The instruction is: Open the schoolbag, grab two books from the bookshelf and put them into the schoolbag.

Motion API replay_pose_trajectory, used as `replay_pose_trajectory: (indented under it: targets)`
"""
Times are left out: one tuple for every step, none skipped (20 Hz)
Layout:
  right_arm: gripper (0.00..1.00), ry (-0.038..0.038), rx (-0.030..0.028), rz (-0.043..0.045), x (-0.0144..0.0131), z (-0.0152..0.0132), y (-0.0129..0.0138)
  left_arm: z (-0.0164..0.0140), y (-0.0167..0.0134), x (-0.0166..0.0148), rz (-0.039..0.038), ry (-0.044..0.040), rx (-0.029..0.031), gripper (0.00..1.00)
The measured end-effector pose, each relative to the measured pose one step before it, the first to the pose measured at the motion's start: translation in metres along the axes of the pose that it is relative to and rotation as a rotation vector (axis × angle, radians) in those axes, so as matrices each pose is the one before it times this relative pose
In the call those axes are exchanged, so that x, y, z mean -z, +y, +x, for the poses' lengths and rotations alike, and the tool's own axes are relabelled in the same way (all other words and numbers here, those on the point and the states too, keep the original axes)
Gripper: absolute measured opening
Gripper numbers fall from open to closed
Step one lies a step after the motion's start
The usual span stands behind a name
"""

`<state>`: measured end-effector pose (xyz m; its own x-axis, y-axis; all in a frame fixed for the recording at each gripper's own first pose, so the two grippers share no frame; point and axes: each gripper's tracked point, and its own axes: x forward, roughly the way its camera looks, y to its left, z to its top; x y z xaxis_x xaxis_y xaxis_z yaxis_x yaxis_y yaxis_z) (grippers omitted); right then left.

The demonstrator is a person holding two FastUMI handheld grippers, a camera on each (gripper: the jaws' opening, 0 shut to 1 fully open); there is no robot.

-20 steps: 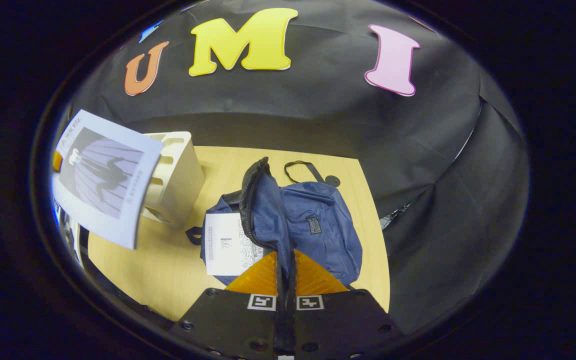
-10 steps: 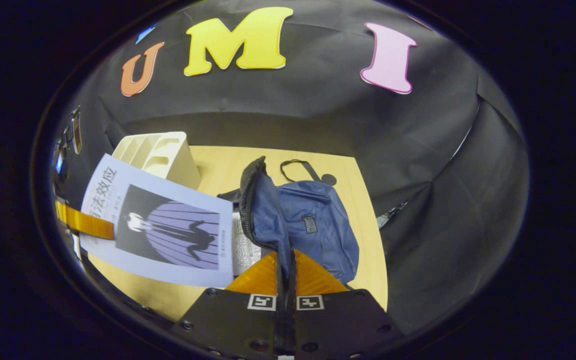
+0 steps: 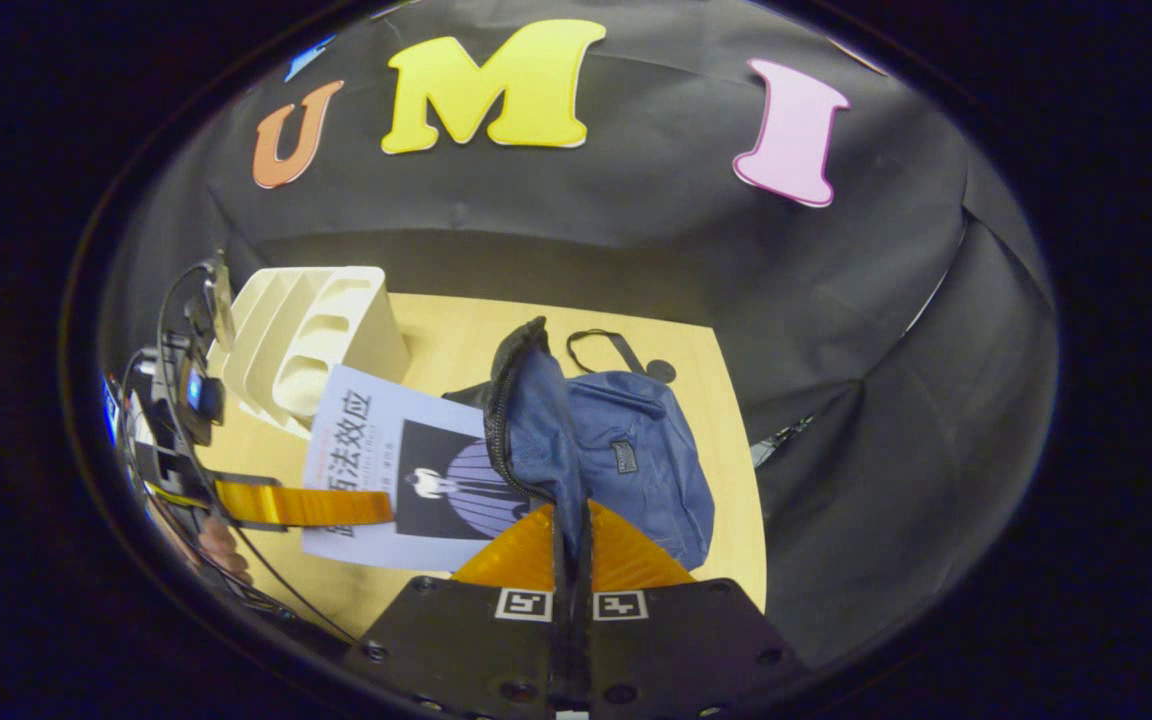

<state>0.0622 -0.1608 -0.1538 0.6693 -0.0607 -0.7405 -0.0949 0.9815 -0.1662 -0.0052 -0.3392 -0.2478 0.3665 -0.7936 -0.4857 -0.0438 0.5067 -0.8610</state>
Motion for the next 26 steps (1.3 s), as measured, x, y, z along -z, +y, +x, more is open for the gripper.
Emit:
replay_pose_trajectory:
  targets:
    - [0.0,-0.00484,-0.00299,-0.00739,-0.0021,-0.00234,0.00344,0.00743,-0.00087,0.00241,-0.0082,-0.00878,0.01191,0.41]
    - [0.0,-0.00492,0.00044,-0.01295,-0.00083,-0.00154,0.00292,0.00643,-0.00191,0.00177,-0.00872,-0.00438,0.01243,0.41]
    - [0.0,-0.00557,0.0001,-0.01343,-0.00175,-0.00175,0.00345,0.00838,-0.00099,0.00136,-0.00306,-0.00561,0.01339,0.34]
    - [0.0,-0.00415,-0.00347,-0.012,-0.00084,-0.00226,0.00438,0.00805,-0.00112,0.00119,0.00012,-0.00607,0.01584,0.48]
    - [0.0,-0.00304,-0.00318,-0.00834,-0.00122,-0.00108,0.00382,0.00714,-0.00021,-0.00021,-0.00746,-0.00206,0.01436,0.34]
    - [0.0,-0.00257,-0.00244,-0.00999,-0.0012,-0.00069,0.00289,0.00575,0.00033,-0.00064,-0.0148,-0.00019,0.01531,0.41]
    - [0.0,-0.00002,-0.00234,-0.01131,-0.00027,0.00041,0.003,0.00791,0.00283,0.00151,-0.02357,0.00338,0.01408,0.41]
    - [0.0,0.00118,-0.00297,-0.00828,0.00035,0.00038,0.0019,0.0064,0.00222,0.00128,-0.03024,0.00709,0.01314,0.41]
    - [0.0,0.00072,-0.00233,-0.00438,0.00008,-0.00026,0.00126,0.00473,0.0014,-0.0001,-0.01992,0.00805,0.007,0.41]
    - [0.0,0.00126,-0.00166,-0.00129,0.00046,0.00043,0.0,0.00233,0.00314,0.00071,-0.01102,0.01503,-0.01034,0.42]
    - [0.0,0.00199,-0.00267,0.00122,0.00072,0.00042,0.00022,0.00074,0.00546,0.00236,-0.00861,0.02138,-0.03318,0.45]
    - [0.0,0.00073,-0.00144,0.00225,0.00076,0.00084,-0.00017,-0.00128,0.01096,0.00188,0.01101,0.01356,-0.06571,0.47]
    - [0.0,-0.00011,-0.00138,0.00363,0.00054,0.00051,-0.00068,0.00055,0.00151,-0.00062,0.01515,0.01817,-0.01618,0.58]
    - [0.0,0.00037,-0.00336,0.00431,0.00014,0.00132,0.00065,-0.00174,0.0033,-0.0003,0.01241,0.00456,-0.03937,0.61]
    - [0.0,0.0,-0.00083,0.00116,-0.00008,0.0003,0.00005,-0.00057,0.00786,0.00174,0.02237,0.01379,-0.0748,0.64]
    - [0.0,-0.00008,-0.00219,0.00061,-0.00038,0.00053,0.00057,-0.00528,0.01523,0.0015,0.02061,0.02462,-0.10013,0.82]
    - [0.0,-0.00008,-0.00129,-0.00079,0.00007,0.00156,0.00097,-0.00756,0.01555,0.0022,0.00928,0.02463,-0.09245,0.8]
    - [0.0,0.0012,-0.00214,-0.00188,-0.00003,0.00072,0.00103,-0.00463,0.00566,-0.00181,-0.00051,0.00331,-0.04315,0.83]
    - [0.0,0.00132,-0.0038,-0.00049,0.00049,0.00044,0.002,-0.00575,0.00701,-0.00081,0.00733,0.01052,-0.05666,0.83]
    - [0.0,0.00202,-0.00286,-0.00191,0.00074,0.00237,0.00205,-0.00686,0.00962,0.00073,0.01691,0.01465,-0.05872,0.83]
    - [0.0,0.00196,-0.00357,-0.00295,0.00072,0.0006,0.002,-0.00769,0.00389,-0.00341,0.02595,-0.01081,-0.02452,0.84]
    - [0.0,0.00215,-0.00487,-0.00203,0.00037,0.00018,0.00287,-0.00644,0.00463,-0.0068,0.03594,-0.02969,-0.02586,0.84]
    - [0.0,0.00127,-0.0032,-0.00321,-0.00029,0.00104,0.0029,-0.00893,0.00581,-0.00541,0.04306,-0.03086,-0.0308,0.83]
    - [0.0,-0.00031,-0.00278,-0.00226,0.00018,0.0008,0.0028,-0.01137,0.00266,-0.00591,0.03823,-0.03755,-0.01426,0.84]
    - [0.0,0.00179,-0.00473,-0.00023,-0.0001,0.0002,0.00378,-0.01564,0.00063,-0.00942,0.03491,-0.06085,0.00091,0.83]
    - [0.0,0.0034,-0.00475,-0.00023,0.00117,0.0023,0.00376,-0.0119,0.00359,-0.00867,0.04449,-0.0759,-0.01717,0.83]
